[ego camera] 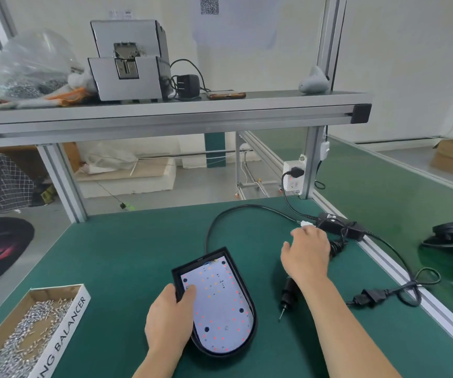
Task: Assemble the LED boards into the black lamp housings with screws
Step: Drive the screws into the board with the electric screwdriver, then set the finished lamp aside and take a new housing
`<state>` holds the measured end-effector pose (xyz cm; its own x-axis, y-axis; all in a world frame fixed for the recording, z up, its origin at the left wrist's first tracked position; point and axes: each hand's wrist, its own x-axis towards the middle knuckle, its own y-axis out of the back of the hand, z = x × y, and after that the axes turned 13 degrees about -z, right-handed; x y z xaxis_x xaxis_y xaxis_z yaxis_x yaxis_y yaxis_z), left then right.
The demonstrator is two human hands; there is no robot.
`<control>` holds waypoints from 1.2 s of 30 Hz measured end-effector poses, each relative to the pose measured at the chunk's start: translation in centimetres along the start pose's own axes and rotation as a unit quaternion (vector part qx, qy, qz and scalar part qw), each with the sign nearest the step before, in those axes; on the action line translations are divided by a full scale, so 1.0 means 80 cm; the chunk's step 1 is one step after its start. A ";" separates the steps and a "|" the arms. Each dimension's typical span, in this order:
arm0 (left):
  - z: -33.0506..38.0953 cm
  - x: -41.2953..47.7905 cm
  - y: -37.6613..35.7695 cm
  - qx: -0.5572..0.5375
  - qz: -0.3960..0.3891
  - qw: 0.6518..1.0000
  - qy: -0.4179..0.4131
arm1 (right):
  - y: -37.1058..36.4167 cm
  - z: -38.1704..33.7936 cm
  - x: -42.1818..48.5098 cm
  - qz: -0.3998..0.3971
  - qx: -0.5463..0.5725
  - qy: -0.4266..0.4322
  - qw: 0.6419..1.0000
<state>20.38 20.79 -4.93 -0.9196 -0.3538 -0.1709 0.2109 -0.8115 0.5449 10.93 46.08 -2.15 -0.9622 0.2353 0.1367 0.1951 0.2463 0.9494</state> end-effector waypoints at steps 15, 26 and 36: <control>0.004 -0.003 0.001 -0.035 0.013 0.999 -0.030 | -0.009 -0.017 0.145 -0.265 -0.082 -0.008 0.961; 0.003 -0.006 0.000 -0.020 0.012 0.999 -0.037 | -0.007 -0.067 0.073 -0.243 -0.106 0.084 0.961; -0.001 -0.004 0.000 -0.001 0.016 0.999 -0.043 | -0.003 -0.084 -0.037 -0.369 0.258 0.058 0.891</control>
<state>20.73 20.90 -4.97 -0.9376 -0.3378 -0.0822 0.2406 -0.8012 0.5479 12.44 38.96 -0.90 -0.8721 -0.2600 -0.4146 -0.4659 0.7000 0.5412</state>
